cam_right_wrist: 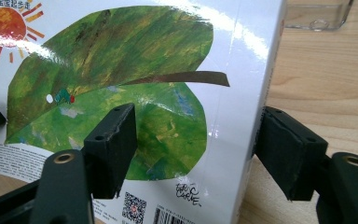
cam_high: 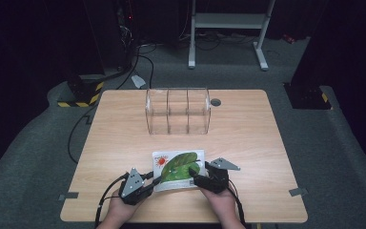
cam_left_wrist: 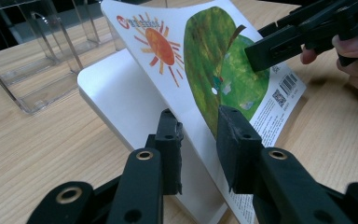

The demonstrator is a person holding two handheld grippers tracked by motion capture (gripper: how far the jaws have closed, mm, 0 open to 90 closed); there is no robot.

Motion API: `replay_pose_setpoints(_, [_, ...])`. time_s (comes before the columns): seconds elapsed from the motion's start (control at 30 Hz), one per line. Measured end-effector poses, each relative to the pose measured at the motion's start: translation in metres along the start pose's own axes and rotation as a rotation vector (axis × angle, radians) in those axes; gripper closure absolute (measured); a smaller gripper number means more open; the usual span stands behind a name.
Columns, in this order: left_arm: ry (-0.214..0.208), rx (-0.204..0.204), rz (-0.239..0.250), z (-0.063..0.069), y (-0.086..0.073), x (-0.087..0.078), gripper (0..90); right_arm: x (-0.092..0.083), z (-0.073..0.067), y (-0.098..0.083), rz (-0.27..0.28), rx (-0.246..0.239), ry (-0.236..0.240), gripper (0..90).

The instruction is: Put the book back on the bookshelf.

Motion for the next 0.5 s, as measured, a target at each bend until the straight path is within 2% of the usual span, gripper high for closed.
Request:
replay_pose_setpoints(0.23, [0.01, -0.01, -0.008, 0.0, -0.001, 0.002, 71.0, -0.004, -0.001, 0.002, 0.024, -0.008, -0.027, 33.6])
replay_pose_setpoints(0.27, [0.013, -0.008, -0.013, 0.0, -0.001, 0.003, 71.3, -0.005, -0.001, 0.003, 0.031, -0.023, -0.036, 34.2])
replay_pose_setpoints(0.5, [0.014, -0.004, -0.011, 0.0, -0.001, 0.004, 72.9, -0.011, -0.001, 0.006, 0.06, -0.038, -0.06, 36.3])
Point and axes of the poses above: each handheld gripper's, and its own axes: x roughly forward along the jaws, y roughly out of its top, z roughly to its right, the point moved 4 cm from there along x, roughly forward along the jaws, and after that the axes turned 5 degrees about -x, right-handed, at the moved point
